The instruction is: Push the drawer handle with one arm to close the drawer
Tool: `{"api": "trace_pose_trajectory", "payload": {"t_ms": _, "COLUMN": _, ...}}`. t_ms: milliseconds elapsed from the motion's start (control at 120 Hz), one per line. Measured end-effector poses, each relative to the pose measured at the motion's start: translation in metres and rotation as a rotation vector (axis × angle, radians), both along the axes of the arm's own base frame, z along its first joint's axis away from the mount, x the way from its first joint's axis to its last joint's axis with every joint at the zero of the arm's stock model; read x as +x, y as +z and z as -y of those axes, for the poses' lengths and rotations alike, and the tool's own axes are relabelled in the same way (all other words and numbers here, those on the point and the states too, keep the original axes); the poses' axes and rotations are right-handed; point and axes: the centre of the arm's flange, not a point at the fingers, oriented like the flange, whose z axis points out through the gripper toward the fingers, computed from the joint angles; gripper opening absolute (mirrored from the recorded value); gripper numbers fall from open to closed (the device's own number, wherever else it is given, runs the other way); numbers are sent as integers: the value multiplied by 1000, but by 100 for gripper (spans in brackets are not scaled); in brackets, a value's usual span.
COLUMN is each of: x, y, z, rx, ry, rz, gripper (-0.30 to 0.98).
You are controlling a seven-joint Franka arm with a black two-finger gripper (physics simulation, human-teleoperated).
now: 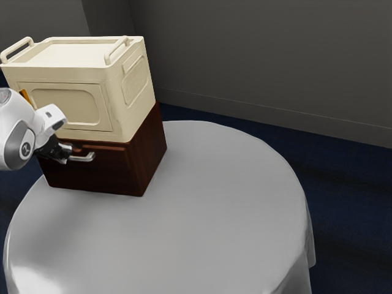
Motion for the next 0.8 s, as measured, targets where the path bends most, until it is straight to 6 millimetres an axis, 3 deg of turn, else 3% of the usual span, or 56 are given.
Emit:
{"api": "trace_pose_trajectory", "payload": {"t_ms": 433, "x": 8, "y": -1, "z": -7, "rx": 8, "ry": 4, "rz": 27, "gripper": -9}}
{"api": "trace_pose_trajectory", "payload": {"t_ms": 567, "x": -16, "y": 37, "z": -3, "rx": 21, "ry": 30, "rz": -2, "gripper": -9}}
{"api": "trace_pose_trajectory", "payload": {"t_ms": 650, "x": -36, "y": 59, "z": 2, "rx": -12, "ry": 62, "rz": -71, "gripper": 1}}
{"api": "trace_pose_trajectory", "payload": {"t_ms": 725, "x": -53, "y": 75, "z": 13, "rx": -53, "ry": 78, "rz": -145, "gripper": 18}}
{"api": "trace_pose_trajectory", "payload": {"t_ms": 800, "x": -64, "y": 78, "z": 25, "rx": -99, "ry": 80, "rz": -238, "gripper": 33}}
